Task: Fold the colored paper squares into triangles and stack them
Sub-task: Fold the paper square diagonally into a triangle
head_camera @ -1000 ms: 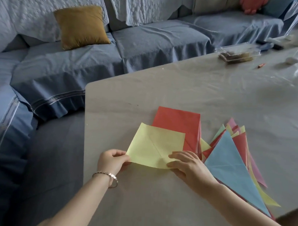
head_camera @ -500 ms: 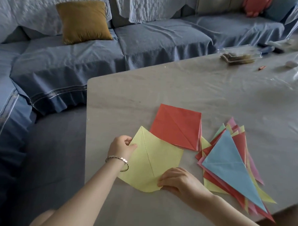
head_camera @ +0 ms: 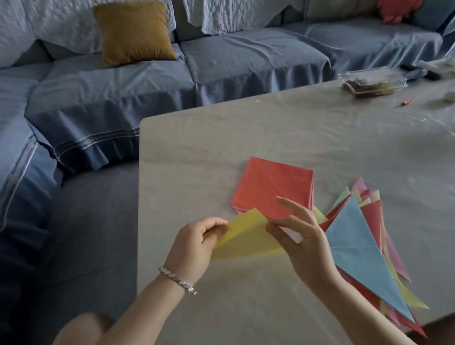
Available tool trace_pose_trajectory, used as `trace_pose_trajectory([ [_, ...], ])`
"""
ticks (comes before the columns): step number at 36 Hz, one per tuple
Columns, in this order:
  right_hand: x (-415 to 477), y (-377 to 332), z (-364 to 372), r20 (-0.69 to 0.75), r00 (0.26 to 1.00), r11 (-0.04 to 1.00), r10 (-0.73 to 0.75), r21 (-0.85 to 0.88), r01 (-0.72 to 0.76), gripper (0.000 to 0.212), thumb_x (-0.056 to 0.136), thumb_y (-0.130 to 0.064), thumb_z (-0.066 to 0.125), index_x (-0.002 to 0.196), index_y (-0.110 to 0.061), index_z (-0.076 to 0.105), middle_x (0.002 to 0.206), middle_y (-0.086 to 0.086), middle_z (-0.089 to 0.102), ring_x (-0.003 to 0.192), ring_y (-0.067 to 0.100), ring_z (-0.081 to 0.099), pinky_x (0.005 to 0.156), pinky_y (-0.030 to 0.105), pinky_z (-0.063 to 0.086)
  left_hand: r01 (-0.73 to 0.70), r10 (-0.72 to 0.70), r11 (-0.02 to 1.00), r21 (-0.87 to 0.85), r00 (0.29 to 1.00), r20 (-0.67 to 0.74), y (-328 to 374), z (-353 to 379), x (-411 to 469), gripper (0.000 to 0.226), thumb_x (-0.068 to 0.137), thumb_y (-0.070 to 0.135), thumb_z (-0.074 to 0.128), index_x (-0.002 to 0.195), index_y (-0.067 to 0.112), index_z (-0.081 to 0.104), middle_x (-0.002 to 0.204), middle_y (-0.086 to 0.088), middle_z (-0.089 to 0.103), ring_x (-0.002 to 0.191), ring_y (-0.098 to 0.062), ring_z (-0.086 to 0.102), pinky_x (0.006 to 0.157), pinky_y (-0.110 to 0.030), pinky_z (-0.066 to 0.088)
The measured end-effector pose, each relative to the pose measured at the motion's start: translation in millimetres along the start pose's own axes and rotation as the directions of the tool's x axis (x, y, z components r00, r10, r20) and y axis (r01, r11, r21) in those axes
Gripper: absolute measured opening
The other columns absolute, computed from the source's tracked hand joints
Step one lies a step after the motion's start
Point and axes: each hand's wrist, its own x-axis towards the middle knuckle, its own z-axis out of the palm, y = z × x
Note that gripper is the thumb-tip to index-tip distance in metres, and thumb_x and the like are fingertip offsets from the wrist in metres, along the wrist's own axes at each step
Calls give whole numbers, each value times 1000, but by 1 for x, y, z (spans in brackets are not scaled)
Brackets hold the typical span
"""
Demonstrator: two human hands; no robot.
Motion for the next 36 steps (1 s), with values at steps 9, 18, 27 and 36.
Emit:
trace_pose_trajectory([
  [9, 4, -12, -7, 62, 977, 967, 203, 145, -210, 21, 76, -12, 73, 72, -33, 68, 72, -26, 68, 73, -7, 63, 71, 5, 44, 31, -29, 995, -93, 999, 16, 14, 5, -12, 16, 90, 17, 56, 89, 22, 71, 82, 16, 69, 76, 10, 60, 67, -3, 40],
  [18, 1, -32, -9, 6, 975, 966, 221, 138, -219, 23, 75, -13, 73, 70, -34, 67, 63, -28, 65, 63, -8, 59, 61, 3, 41, -159, 145, 986, -56, 969, -198, 38, 13, -18, 25, 73, 11, 76, 96, 20, 72, 78, 24, 63, 77, 6, 61, 69, 0, 41],
  [27, -2, -47, -17, -43, 977, 953, 210, 231, -195, 22, 74, -7, 74, 75, -28, 67, 64, -21, 65, 59, -5, 56, 60, 5, 41, -253, 235, 967, -42, 939, -252, 49, 14, -21, 19, 72, 17, 66, 89, 17, 75, 78, 24, 63, 72, 11, 59, 67, 0, 40],
  [36, -4, -59, -22, -48, 985, 969, 169, 190, -157, 26, 72, -8, 74, 72, -33, 67, 63, -28, 65, 63, -7, 60, 61, 3, 41, -263, 239, 963, -60, 934, -266, 55, 10, -26, 20, 74, 18, 64, 91, 18, 74, 83, 20, 65, 75, 6, 61, 67, -1, 42],
])
